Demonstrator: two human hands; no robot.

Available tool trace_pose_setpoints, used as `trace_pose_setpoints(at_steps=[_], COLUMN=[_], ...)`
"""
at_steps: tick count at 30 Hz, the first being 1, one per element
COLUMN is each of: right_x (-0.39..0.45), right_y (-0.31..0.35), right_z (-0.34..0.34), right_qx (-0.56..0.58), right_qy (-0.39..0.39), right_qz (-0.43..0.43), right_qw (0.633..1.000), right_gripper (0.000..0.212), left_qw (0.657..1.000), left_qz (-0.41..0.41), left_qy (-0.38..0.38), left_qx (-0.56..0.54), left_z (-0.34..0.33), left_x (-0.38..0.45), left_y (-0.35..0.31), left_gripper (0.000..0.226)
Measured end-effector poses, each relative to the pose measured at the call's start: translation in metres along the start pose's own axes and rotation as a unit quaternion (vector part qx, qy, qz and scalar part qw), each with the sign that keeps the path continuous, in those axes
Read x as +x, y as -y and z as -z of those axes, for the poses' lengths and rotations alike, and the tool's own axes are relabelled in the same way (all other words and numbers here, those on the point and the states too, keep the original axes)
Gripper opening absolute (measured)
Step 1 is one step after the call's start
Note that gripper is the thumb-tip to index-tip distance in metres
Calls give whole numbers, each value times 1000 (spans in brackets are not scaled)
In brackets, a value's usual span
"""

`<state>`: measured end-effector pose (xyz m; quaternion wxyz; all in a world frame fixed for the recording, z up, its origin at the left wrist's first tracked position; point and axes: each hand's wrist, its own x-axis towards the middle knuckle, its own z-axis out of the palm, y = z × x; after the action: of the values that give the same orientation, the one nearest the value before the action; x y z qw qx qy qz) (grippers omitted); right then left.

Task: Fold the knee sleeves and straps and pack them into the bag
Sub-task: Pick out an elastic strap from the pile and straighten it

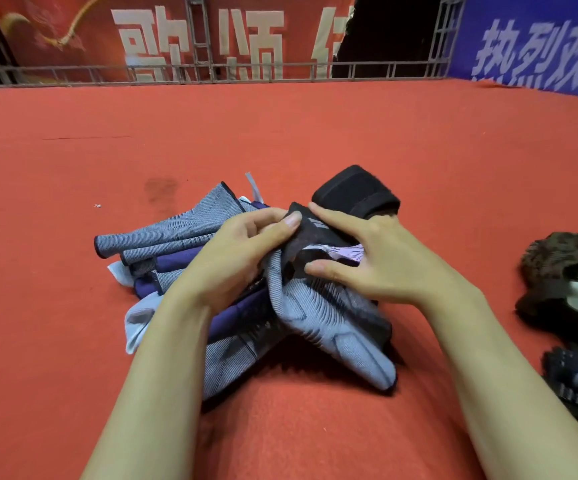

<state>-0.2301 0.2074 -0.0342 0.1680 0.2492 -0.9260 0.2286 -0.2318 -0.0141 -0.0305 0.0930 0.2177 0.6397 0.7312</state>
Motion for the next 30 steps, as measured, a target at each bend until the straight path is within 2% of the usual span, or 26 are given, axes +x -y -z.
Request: trace_pose_setpoints(at_steps=[2, 4, 7, 9, 11, 13, 19, 20, 22, 26, 30], right_x=[4, 7, 7, 7, 7, 8, 6, 6, 5, 6, -12], right_y=[-7, -12, -17, -20, -22, -22, -26, -29, -39, -56, -85], right_z=[-4, -2, 0, -1, -2, -4, -7, -7, -8, -17, -27], right_qx=[5, -16, -41, -42, -41, -46, -53, -56, -64, -79, -106], right_qy=[-30, -76, -111, -118, -114, -108, -99, -104, -112, -77, -16], right_qz=[13, 10, 15, 3, -21, -37, -59, -60, -60, -98, -193], right_qw=[999, 997, 993, 992, 992, 992, 992, 991, 990, 989, 975], right_gripper=[62, 46, 34, 23, 24, 28, 40, 46, 50, 36, 24], left_qw=[1000, 999, 982, 945, 897, 865, 829, 831, 855, 913, 938], left_qz=[-3, -7, 1, -10, -19, -22, -79, -106, -166, -191, -239], left_qy=[-6, -6, -26, -63, -76, -71, -52, -52, -60, -78, -99], left_qx=[-4, 47, 188, 321, 435, 496, 551, 544, 488, 353, 231], left_z=[0, 3, 5, 4, 1, -2, -4, -5, -8, -18, -9], left_x=[-1, -3, -6, -6, -5, -2, 2, 2, 1, -1, -9], left_y=[-1, -2, -6, -7, -8, -8, -10, -12, -16, -19, -38], left_gripper=[20, 28, 45, 48, 42, 36, 34, 34, 36, 37, 39])
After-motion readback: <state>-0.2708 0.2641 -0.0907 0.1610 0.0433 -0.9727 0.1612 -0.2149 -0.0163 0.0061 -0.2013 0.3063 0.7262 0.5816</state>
